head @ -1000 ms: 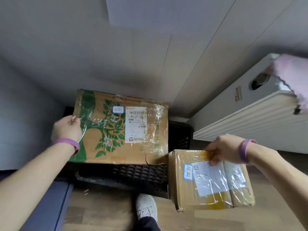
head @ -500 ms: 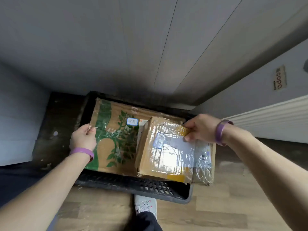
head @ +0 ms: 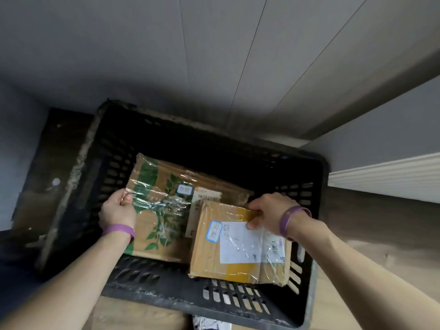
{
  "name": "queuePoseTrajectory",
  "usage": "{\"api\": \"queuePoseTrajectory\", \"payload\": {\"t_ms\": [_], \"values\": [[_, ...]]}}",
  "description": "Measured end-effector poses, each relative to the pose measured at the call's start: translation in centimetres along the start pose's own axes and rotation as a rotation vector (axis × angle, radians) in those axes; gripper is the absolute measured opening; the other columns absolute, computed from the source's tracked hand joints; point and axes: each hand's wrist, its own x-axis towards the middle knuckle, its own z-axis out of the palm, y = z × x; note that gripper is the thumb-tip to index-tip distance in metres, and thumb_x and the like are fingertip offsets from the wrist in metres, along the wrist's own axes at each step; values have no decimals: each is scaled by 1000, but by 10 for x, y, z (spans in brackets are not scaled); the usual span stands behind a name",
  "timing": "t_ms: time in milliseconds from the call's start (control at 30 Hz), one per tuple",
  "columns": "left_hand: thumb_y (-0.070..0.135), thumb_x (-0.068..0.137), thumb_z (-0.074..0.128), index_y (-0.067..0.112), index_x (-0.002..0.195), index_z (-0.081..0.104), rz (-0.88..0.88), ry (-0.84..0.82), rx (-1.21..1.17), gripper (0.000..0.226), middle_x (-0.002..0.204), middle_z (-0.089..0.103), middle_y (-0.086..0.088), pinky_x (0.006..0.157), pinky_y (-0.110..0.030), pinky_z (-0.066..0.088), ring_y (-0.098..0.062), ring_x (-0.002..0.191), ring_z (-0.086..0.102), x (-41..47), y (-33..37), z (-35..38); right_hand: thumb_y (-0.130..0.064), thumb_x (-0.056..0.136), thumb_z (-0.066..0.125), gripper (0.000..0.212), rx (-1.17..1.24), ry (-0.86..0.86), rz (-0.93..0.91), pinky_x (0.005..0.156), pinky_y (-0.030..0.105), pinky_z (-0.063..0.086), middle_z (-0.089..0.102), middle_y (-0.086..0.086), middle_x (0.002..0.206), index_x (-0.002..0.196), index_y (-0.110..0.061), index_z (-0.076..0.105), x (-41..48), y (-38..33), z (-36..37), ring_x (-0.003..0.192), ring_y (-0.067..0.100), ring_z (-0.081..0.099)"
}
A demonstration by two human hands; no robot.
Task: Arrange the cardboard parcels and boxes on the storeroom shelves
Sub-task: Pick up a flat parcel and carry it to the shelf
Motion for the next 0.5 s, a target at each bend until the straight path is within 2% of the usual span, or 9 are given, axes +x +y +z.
{"api": "queuePoseTrajectory", "payload": {"t_ms": [167, 300, 400, 500], "values": [[13, 102, 54, 8, 126, 68, 15, 72, -61, 28, 122, 68, -16, 96, -36, 45, -37, 114, 61, 29, -8, 10, -39, 87, 70, 17, 139, 32, 43, 82, 33, 54, 69, -11, 92, 102, -32, 72, 26, 16, 27, 90, 13, 63], [10, 103, 51, 6, 128, 65, 30, 137, -112, 29, 126, 66, -17, 93, -31, 42, -35, 118, 60, 35, 9, 24, -38, 89, 68, 16, 161, 136, -6, 81, 31, 53, 64, -14, 89, 103, -33, 71, 35, 12, 11, 91, 13, 62], [12, 103, 49, 10, 128, 66, 29, 193, -84, 31, 125, 67, -18, 96, -36, 45, -38, 116, 60, 31, 15, 33, -36, 91, 67, 15, 137, 211, -43, 80, 30, 50, 63, -11, 92, 105, -34, 68, 42, 5, -11, 93, 15, 60], [14, 103, 46, 14, 124, 67, 85, 168, 22, 30, 120, 67, -21, 93, -41, 46, -43, 111, 59, 29, 13, 33, -33, 93, 66, 8, 135, 219, -39, 80, 30, 48, 64, -9, 93, 101, -33, 66, 47, 4, -22, 97, 19, 62]]}}
